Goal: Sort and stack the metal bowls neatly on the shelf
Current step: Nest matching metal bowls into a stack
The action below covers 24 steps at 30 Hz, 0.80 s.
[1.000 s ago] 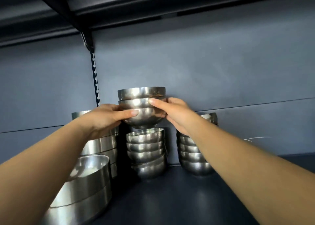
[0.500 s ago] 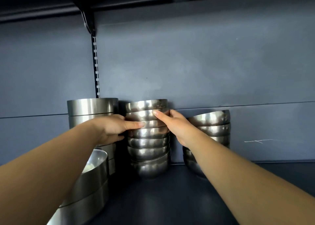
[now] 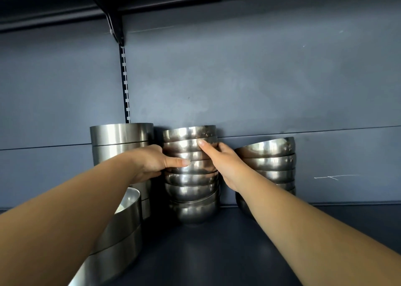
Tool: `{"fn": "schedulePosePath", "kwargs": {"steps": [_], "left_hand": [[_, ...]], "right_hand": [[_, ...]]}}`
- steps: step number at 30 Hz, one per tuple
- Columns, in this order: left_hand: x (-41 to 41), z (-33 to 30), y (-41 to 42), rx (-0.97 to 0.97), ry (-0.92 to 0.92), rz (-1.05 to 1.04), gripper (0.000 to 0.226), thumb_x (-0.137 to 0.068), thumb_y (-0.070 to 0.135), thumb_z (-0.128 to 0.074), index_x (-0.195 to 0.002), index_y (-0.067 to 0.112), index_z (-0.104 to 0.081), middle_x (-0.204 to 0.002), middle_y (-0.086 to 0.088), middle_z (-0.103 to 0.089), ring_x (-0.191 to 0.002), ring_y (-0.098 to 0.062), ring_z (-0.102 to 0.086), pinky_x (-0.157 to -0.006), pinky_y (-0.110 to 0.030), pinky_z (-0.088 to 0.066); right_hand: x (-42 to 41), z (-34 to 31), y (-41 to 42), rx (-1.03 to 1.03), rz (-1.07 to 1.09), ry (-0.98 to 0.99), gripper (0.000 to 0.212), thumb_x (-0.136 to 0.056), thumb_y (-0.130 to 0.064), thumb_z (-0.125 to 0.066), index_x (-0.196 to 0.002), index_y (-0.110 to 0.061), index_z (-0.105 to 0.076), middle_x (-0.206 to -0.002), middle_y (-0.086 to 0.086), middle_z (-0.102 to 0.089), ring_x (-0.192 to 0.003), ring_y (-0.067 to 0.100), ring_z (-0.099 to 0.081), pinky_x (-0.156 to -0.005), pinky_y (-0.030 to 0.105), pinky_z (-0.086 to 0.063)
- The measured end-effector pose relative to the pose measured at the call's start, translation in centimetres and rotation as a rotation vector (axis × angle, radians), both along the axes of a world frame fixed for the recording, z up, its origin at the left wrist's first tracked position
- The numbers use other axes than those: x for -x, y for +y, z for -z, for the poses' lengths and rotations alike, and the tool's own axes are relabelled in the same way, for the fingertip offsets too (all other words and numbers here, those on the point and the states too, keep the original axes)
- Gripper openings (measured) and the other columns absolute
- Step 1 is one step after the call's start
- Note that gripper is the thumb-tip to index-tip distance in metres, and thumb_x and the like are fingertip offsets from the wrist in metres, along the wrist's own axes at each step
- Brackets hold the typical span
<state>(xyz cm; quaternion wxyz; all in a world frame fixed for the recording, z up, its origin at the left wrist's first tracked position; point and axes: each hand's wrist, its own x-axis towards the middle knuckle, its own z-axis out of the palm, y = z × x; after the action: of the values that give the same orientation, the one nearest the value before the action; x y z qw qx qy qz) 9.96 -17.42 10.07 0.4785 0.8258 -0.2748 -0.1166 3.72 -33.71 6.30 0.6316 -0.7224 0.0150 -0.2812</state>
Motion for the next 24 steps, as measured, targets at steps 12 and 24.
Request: {"fn": "schedulePosePath", "kwargs": {"steps": [12,24], "left_hand": [[5.0,1.2,0.9,-0.213,-0.711,-0.211,0.079,-0.084,0.051,-0.053,-0.142,0.006,-0.025,-0.137,-0.016,-0.048,-0.117,-0.028,-0.051,-0.083,-0.026,-0.035],[13.0,5.2,-0.6,-0.365,-1.452,0.211,0.048,-0.091,0.052,-0.034,-0.127,0.024,-0.050,-0.125,0.006,-0.056,-0.120,-0.013,-0.045,-0.101,-0.025,-0.033]], "right_hand": [[3.2,-2.0,0.8,0.113,0.123,-0.010,0.069,-0.083,-0.057,-0.049,-0.138,-0.016,-0.040,-0.144,-0.001,-0.041,-0.132,0.017,-0.037,-0.109,0.031,-0.026],[19.1,1.2,-3.0,1.257,0.508,0.118,0.039,-0.086,-0.037,-0.055,-0.122,-0.021,-0.056,-0.126,0.000,-0.058,-0.115,0.018,-0.052,-0.098,0.030,-0.039]]}}
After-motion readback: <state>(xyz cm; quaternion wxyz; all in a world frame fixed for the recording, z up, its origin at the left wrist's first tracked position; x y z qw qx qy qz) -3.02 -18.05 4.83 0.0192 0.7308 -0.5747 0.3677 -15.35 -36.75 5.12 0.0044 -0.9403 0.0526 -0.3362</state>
